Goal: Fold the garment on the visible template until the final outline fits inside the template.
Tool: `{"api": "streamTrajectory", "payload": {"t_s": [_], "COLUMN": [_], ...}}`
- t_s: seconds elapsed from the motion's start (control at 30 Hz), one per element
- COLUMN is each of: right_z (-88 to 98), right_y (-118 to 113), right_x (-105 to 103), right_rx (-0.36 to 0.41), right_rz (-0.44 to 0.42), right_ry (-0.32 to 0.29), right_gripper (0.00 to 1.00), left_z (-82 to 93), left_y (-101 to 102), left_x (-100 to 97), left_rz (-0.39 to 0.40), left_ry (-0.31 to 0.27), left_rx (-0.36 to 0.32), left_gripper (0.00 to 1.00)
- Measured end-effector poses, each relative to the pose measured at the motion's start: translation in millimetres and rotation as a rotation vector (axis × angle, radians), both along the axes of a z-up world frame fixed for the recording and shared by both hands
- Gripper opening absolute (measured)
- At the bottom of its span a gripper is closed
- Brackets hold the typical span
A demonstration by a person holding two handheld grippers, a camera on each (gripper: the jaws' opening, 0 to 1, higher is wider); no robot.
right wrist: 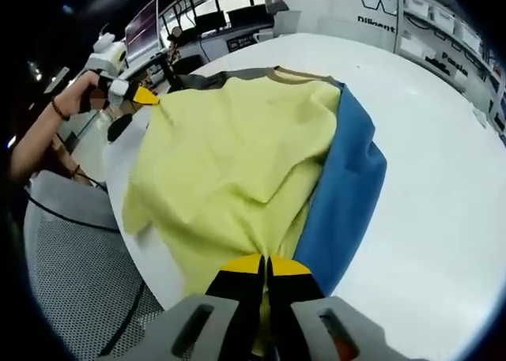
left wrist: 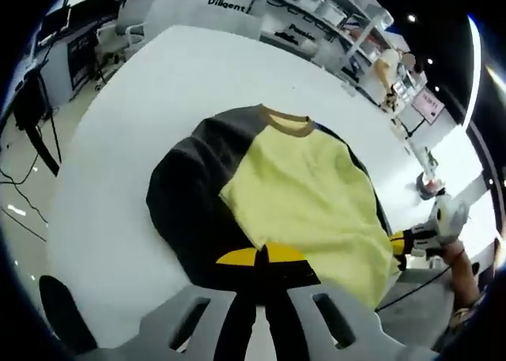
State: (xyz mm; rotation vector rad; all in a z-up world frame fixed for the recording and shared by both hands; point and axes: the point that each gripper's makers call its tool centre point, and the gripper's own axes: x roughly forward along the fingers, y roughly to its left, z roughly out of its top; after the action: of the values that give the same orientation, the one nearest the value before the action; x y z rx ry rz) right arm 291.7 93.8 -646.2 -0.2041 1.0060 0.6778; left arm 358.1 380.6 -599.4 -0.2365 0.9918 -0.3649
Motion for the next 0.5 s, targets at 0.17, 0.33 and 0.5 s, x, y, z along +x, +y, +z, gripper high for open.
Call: {"api": "streamTrajectory", "payload": {"t_s": [0.17, 0.33, 0.5], "right_z": [11.1, 30.3, 36.8], "right_y": [5.0, 19.9, 47.0], "right_x": [-3.3, -9.0, -13.0], "right_rx": [0.031, 0.083, 0.136], "right_rz": [0.003, 0.042, 0.113], "right_ry": [0.006, 0.006, 0.013], "right_gripper": [0.00, 0.00, 0.00], "left_z": [22.7, 44.8, 47.4], "left_y": [-14.2, -20.9, -7.4], "left_x": [-13.3, -8.7, 11.2], "left_rz": [-0.070, -0.091, -0.087], "left_ry": [-0.009, -0.023, -0.039], "left_rx": [0.076, 0.094, 0.156], "left_gripper": [0.00, 0.00, 0.00]}}
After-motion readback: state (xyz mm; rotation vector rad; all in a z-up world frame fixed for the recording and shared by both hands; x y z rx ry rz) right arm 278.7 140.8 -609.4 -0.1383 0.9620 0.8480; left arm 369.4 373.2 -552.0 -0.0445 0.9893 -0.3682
